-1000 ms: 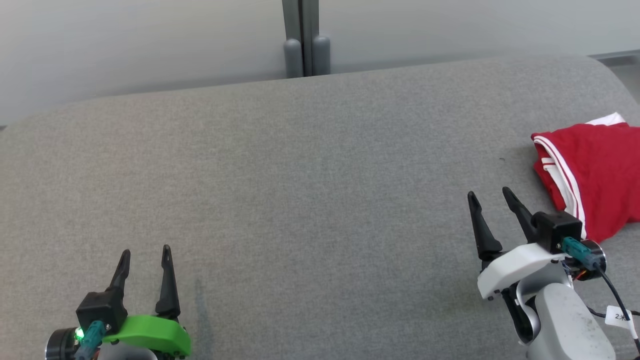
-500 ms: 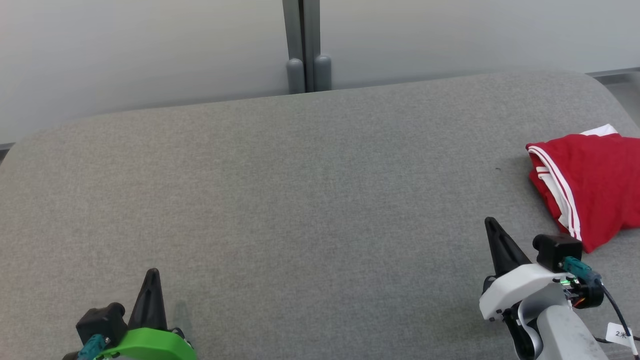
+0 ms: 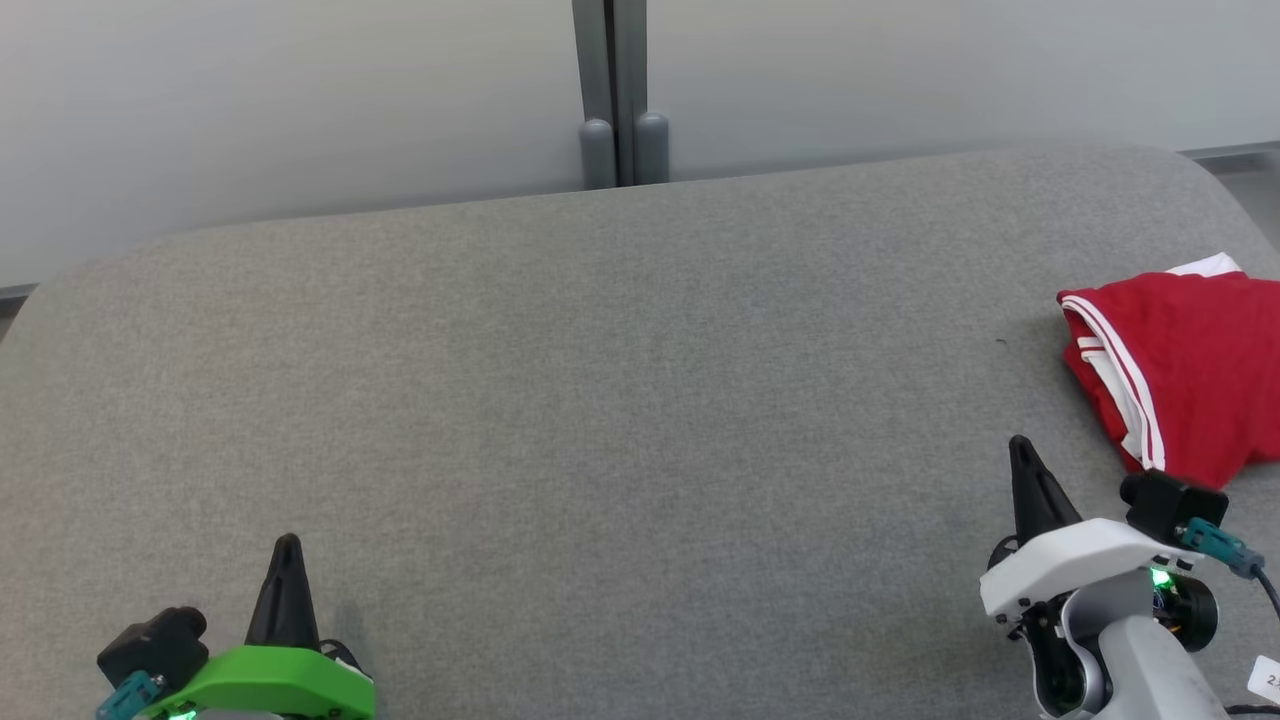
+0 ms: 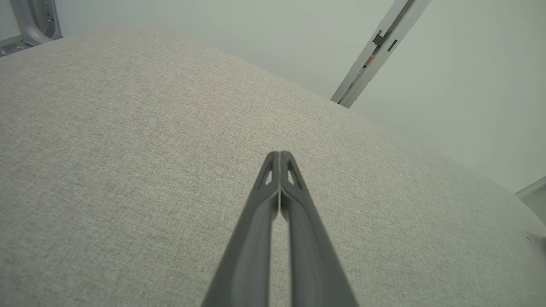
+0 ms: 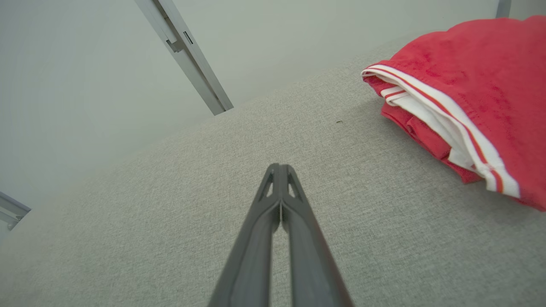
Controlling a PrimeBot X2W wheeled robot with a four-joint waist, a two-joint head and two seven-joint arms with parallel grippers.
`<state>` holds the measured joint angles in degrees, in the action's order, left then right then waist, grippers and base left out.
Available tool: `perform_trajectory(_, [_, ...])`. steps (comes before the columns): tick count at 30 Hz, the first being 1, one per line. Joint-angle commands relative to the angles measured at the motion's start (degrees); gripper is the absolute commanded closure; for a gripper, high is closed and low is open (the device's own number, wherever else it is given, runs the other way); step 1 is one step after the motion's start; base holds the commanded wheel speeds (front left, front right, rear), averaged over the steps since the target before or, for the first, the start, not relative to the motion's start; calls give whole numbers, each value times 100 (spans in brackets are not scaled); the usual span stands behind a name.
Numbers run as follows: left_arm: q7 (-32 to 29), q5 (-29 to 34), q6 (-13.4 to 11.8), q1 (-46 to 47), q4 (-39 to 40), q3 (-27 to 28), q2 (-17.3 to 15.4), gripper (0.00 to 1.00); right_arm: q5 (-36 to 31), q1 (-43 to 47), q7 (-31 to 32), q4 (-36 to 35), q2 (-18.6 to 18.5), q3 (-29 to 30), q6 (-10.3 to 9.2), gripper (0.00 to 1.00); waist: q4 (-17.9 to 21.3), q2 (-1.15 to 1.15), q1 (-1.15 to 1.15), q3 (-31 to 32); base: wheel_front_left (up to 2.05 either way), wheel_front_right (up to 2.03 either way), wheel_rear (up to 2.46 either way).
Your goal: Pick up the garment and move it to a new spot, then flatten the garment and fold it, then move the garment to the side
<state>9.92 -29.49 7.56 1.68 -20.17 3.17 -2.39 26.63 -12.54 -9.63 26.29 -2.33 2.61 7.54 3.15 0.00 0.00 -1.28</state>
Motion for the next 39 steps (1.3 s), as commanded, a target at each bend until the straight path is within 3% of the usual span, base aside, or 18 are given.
perform_trajectory(1, [-46,-238,-27,151,128,30,-30,100,236,-52,42,-144,-30,24,-2,100,-4,0,0,2,0,0,0])
perform_trajectory(17, [-420,-1668,-72,237,306,103,-39,100,1732,98,408,-403,-40,109,-3,100,-54,0,0,22,0,0,0])
perform_trajectory(39, [-820,-3161,-104,333,468,183,-49,100,3300,250,809,-664,-50,207,-5,100,-117,0,0,50,0,0,0])
